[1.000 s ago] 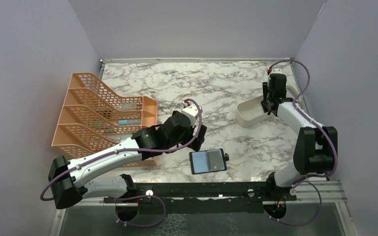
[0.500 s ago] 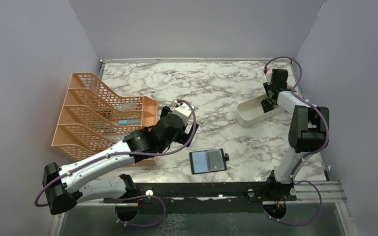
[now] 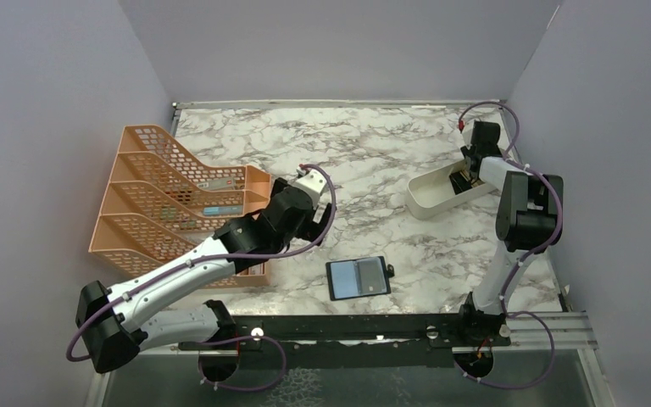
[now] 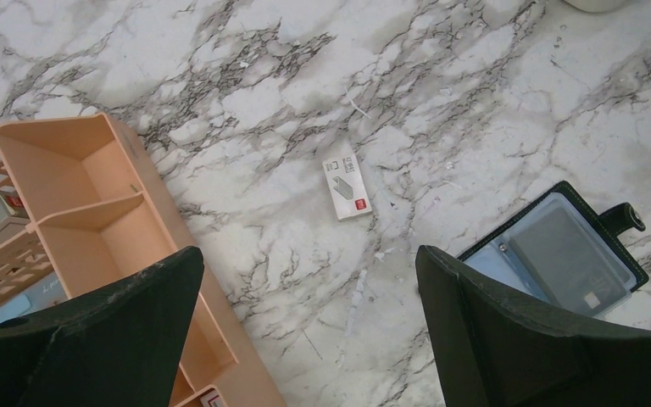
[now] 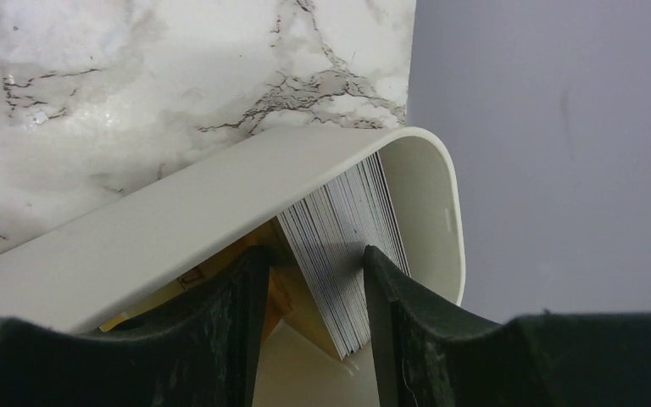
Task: Put the credit cards into the card holder
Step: Pick up the credit card from the storage box.
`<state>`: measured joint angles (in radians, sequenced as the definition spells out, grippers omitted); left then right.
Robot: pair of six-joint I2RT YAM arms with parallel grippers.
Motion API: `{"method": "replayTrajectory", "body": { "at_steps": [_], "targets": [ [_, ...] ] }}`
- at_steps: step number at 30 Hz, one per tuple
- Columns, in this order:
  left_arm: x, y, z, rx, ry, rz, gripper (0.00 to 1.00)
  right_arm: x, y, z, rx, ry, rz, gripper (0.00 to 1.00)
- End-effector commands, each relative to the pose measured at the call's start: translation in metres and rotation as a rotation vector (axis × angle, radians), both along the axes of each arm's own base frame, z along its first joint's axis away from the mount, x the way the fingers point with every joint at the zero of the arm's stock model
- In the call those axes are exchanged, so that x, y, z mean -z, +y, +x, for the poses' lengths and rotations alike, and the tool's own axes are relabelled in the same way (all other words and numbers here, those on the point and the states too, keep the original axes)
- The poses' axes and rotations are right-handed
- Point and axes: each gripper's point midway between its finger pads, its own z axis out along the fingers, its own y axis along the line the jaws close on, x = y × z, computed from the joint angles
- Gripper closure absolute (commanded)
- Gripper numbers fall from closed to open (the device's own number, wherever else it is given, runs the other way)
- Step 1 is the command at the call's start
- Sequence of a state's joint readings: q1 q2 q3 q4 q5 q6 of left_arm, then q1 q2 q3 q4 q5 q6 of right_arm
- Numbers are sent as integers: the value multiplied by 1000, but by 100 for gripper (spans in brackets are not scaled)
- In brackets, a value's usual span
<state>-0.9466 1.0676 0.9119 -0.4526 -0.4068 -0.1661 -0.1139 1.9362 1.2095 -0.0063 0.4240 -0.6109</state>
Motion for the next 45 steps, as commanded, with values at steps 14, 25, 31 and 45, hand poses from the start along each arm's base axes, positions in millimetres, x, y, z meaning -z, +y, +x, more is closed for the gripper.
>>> {"method": "replayTrajectory", "body": {
  "at_steps": [14, 25, 31, 45],
  "targets": [
    [-9, 2, 5, 1, 2, -79, 1, -48, -17, 19, 32, -154, -87, 61],
    [-10, 3, 4, 3, 1, -83, 1, -55, -17, 18, 42, -175, -81, 72],
    [-8, 1, 3, 13, 8, -84, 1, -51, 3, 17, 15, -157, 4, 83],
    [-16, -3, -4, 27, 22, -145, 1, -64, 72, 11, -64, -127, 85, 99]
  ]
}}
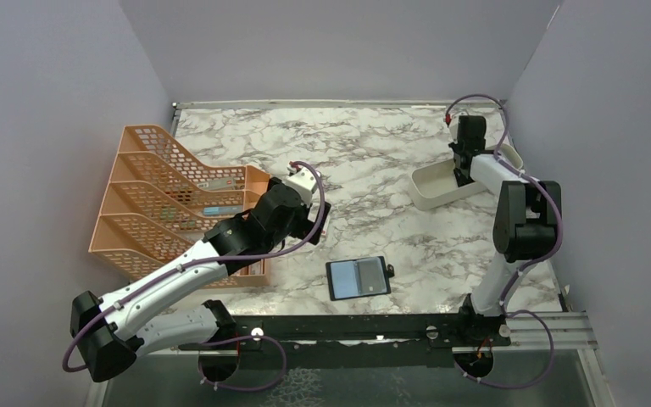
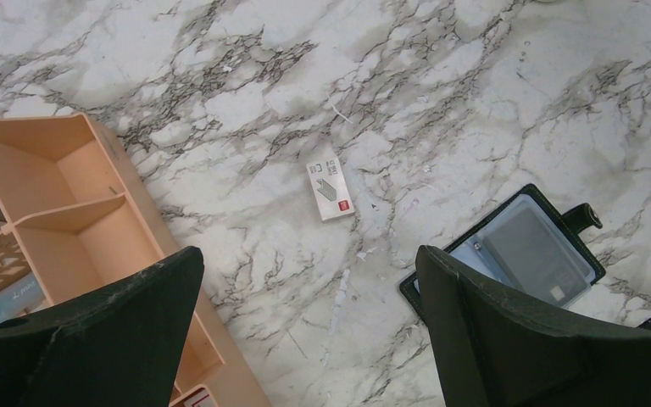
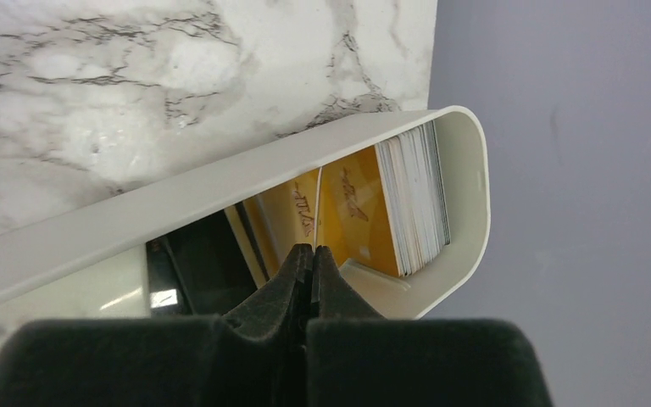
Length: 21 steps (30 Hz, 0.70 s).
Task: Put the credit cards into the card holder
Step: Pick up the credit card from the storage box.
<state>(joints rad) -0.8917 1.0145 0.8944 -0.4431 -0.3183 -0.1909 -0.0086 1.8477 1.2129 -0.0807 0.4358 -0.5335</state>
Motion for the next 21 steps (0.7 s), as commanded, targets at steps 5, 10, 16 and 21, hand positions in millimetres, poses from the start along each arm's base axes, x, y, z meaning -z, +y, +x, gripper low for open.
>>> {"method": "replayTrajectory", "body": {
  "at_steps": [5, 10, 16, 21],
  "targets": [
    [-12, -4, -5, 14, -9, -73, 1, -51, 39, -4, -8, -80, 101, 99],
    [-15, -4, -5, 1, 1, -90, 1, -83, 55, -20, 9, -176, 237, 99],
    [-16, -14, -15, 38, 53, -153, 1, -125, 90, -43, 15, -260, 507, 99],
    [-7, -25, -29, 63, 140, -226, 11, -143, 133, -69, -61, -223, 753, 99]
  ]
}}
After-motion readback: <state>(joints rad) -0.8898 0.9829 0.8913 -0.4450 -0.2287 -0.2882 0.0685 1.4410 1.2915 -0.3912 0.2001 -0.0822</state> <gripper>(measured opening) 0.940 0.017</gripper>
